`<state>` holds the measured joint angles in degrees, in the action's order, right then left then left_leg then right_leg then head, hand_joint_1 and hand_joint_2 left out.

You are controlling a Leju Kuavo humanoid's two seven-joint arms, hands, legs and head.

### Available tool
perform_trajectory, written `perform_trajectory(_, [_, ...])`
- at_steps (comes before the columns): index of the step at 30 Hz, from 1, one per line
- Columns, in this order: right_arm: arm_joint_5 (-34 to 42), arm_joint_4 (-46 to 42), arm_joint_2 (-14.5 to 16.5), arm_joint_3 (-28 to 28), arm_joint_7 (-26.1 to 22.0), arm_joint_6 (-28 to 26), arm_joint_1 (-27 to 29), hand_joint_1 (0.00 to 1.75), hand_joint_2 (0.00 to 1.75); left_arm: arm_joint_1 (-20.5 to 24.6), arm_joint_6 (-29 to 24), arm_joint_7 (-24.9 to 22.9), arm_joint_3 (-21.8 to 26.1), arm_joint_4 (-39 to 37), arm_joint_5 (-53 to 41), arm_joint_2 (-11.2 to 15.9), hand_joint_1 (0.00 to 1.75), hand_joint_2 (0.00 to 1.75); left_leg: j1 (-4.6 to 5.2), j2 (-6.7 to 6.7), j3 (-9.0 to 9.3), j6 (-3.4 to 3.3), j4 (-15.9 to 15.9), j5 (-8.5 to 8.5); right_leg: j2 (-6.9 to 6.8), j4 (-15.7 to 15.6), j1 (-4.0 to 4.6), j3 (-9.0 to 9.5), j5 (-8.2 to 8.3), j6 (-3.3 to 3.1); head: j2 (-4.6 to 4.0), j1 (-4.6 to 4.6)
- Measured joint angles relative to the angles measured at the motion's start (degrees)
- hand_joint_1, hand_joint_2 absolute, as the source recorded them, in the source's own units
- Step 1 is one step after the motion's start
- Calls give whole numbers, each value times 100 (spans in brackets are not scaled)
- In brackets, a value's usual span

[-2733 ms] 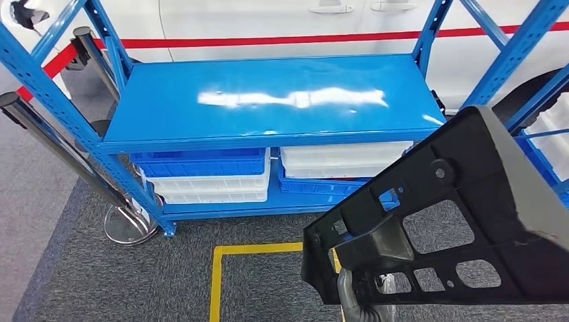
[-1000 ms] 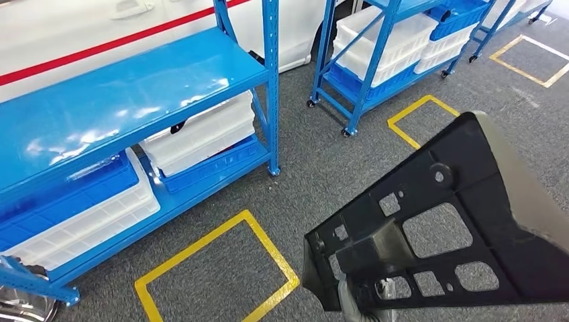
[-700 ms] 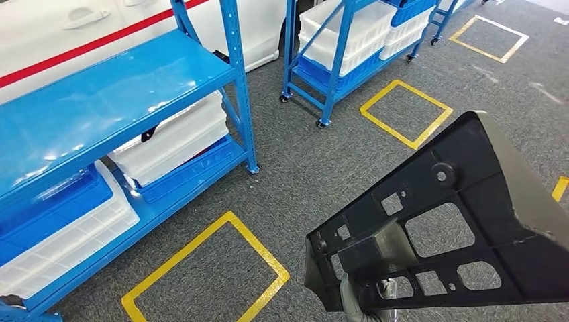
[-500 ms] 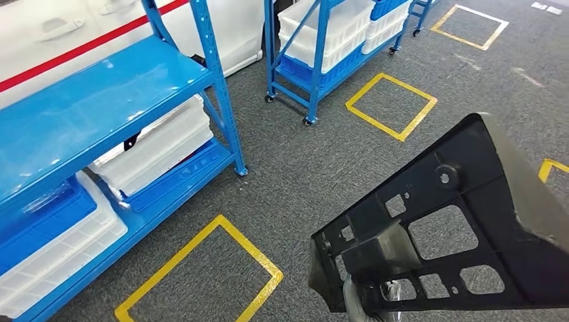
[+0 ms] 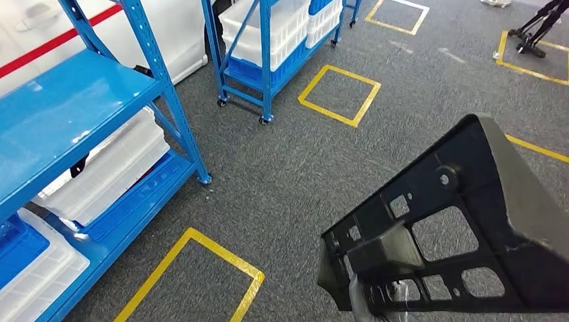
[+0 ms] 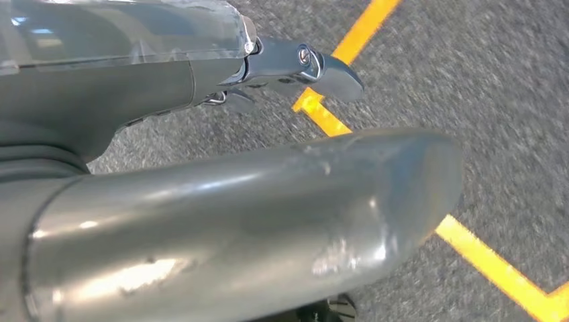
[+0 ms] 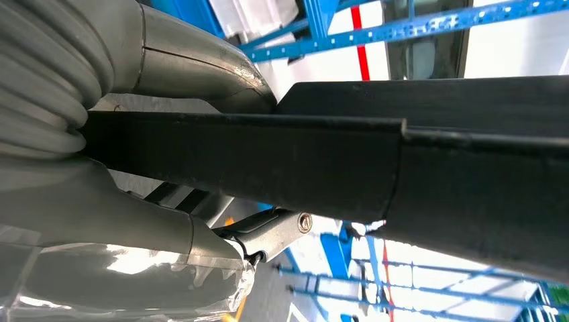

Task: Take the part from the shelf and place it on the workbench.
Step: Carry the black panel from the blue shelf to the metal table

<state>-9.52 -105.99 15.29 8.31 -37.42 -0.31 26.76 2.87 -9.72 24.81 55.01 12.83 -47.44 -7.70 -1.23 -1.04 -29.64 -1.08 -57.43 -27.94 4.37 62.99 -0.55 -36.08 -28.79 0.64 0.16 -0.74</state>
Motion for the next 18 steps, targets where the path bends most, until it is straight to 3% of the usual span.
perform_trajectory(1, [-13, -7, 14, -38, -2, 31, 1, 175, 175, -4, -2, -7, 20, 0, 0, 7, 0, 0, 17, 87, 0, -20, 8, 4, -202, 331, 8, -163, -186, 18, 0, -19])
perform_trajectory(2, [-23, -8, 24, -73, -4, 59, 1, 175, 175, -10, -3, -14, 41, 0, -1, 16, 0, 0, 29, 182, -5, -32, 7, 4, -311, 712, 2, -352, -364, 39, 1, -31])
perform_trajectory(3, [-34, -8, 38, -115, -7, 96, 7, 175, 175, -15, -8, -26, 62, 0, -6, 27, 0, 0, 40, 277, -9, -35, 6, 0, -366, 1020, -10, -503, -471, 56, 0, -31])
perform_trajectory(4, [-48, -6, 58, -169, -9, 142, 16, 175, 175, -16, -16, -40, 80, 0, -11, 39, 0, 0, 47, 366, -9, -34, 5, -7, -395, 1164, -22, -570, -479, 66, 0, -31])
perform_trajectory(5, [-62, -4, 84, -231, -13, 191, 25, 175, 175, -11, -28, -55, 97, 0, -21, 53, 0, 0, 50, 449, -5, -29, 4, -15, -422, 1091, -30, -524, -383, 69, -1, -31])
perform_trajectory(6, [-75, -3, 114, -300, -16, 238, 30, 175, 175, -2, -42, -68, 110, 0, -33, 65, 0, 0, 52, 520, 6, -19, 3, -26, -474, 804, -32, -363, -213, 62, -1, -32])
perform_trajectory(8, [-96, -2, 171, -439, -20, 299, 29, 175, 175, 12, -66, -88, 132, 1, -57, 90, 0, 0, 70, 642, 42, 25, -4, -63, -760, 7, 0, 91, 79, 9, -1, -31])
perform_trajectory(10, [-114, -2, 218, -563, -22, 333, 35, 175, 175, 24, -84, -93, 148, 2, -79, 117, 0, 0, 96, 749, 83, 88, -8, -99, -934, -406, 54, 309, 151, -64, -1, -25])
perform_trajectory(12, [-136, -3, 254, -689, -23, 370, 58, 175, 175, 46, -94, -75, 163, 2, -99, 138, 0, 0, 103, 870, 128, 149, 12, -117, -810, -444, 76, 300, 154, -130, -1, -21])
perform_trajectory(13, [-151, -3, 273, -754, -23, 385, 78, 175, 175, 57, -98, -64, 170, 2, -110, 152, 0, 0, 91, 855, 147, 179, 0, -146, -741, -473, 65, 309, 173, -167, -1, -20])
perform_trajectory(15, [-191, -6, 324, -859, -24, 408, 105, 175, 175, 62, -104, -51, 181, 2, -131, 180, 0, 0, 66, 586, 43, 225, -291, -369, -595, -536, 30, 330, 222, -246, -1, 2])
perform_trajectory(17, [-220, -6, 372, -927, -25, 429, 117, 175, 175, 45, -105, -53, 201, 2, -140, 202, 0, 0, 48, 251, -290, 248, -1011, -749, -436, -546, 26, 318, 242, -290, -1, 27])
perform_trajectory(18, [-225, -4, 388, -954, -25, 439, 121, 175, 175, 36, -105, -56, 212, 2, -141, 209, 0, 0, 45, 189, -466, 256, -1369, -876, -345, -541, 33, 313, 244, -298, -1, 28])
